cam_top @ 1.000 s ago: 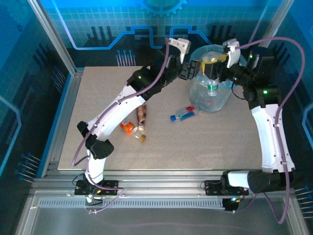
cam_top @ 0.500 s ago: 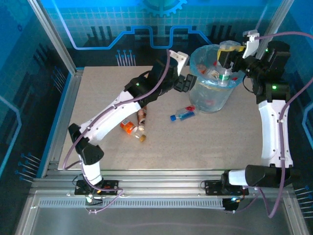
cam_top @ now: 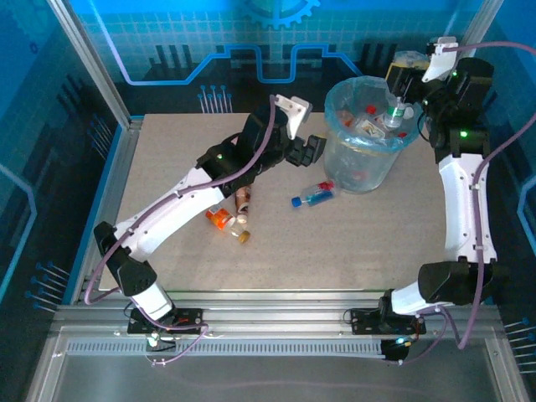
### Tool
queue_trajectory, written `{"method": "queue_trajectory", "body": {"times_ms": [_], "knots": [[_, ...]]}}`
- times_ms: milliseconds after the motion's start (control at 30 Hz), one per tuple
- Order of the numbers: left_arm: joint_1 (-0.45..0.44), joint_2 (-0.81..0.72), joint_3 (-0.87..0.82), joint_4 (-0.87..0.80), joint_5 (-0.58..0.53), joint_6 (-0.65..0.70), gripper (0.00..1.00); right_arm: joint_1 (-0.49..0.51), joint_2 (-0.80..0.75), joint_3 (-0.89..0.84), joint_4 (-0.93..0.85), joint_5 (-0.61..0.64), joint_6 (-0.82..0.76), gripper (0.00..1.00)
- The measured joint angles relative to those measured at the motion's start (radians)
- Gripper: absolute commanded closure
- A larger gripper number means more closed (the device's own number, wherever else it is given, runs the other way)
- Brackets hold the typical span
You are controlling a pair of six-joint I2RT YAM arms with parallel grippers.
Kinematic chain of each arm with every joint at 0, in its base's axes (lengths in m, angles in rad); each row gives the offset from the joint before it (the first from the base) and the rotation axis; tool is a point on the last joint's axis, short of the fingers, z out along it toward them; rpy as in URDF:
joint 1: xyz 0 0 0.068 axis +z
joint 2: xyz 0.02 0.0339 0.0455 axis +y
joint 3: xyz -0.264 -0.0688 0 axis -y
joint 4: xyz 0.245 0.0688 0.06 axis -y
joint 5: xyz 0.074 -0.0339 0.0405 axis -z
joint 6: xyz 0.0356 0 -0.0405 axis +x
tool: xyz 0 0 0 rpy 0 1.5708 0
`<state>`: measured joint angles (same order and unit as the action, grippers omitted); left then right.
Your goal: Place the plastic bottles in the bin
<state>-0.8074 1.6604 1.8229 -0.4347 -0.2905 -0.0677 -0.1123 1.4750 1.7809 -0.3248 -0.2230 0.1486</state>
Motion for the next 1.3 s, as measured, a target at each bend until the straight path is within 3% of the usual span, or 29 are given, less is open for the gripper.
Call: {"method": "queue_trajectory", "body": {"times_ms": [367,600,833,1067,1300], "knots": [[0.000,-0.050,-0.059,0.023,-0.015,0.000,0.12,0.006,0.161,0.018,0.050,0.116,-0.094,0.43],[0.000,-0.052,-0.060,0.023,-0.029,0.005,0.10,0.021,0.166,-0.002,0.066,0.140,-0.107,0.30],[0.000,-0.042,-0.045,0.017,-0.031,0.026,0.09,0.045,0.165,-0.008,0.068,0.152,-0.109,0.25],[0.000,0.079,0.163,-0.028,-0.031,0.042,0.09,0.053,0.139,-0.021,0.040,0.132,-0.097,0.22],[0.005,0.259,0.473,-0.107,-0.047,0.014,0.09,0.055,-0.010,-0.153,-0.003,-0.004,0.016,0.22]]}}
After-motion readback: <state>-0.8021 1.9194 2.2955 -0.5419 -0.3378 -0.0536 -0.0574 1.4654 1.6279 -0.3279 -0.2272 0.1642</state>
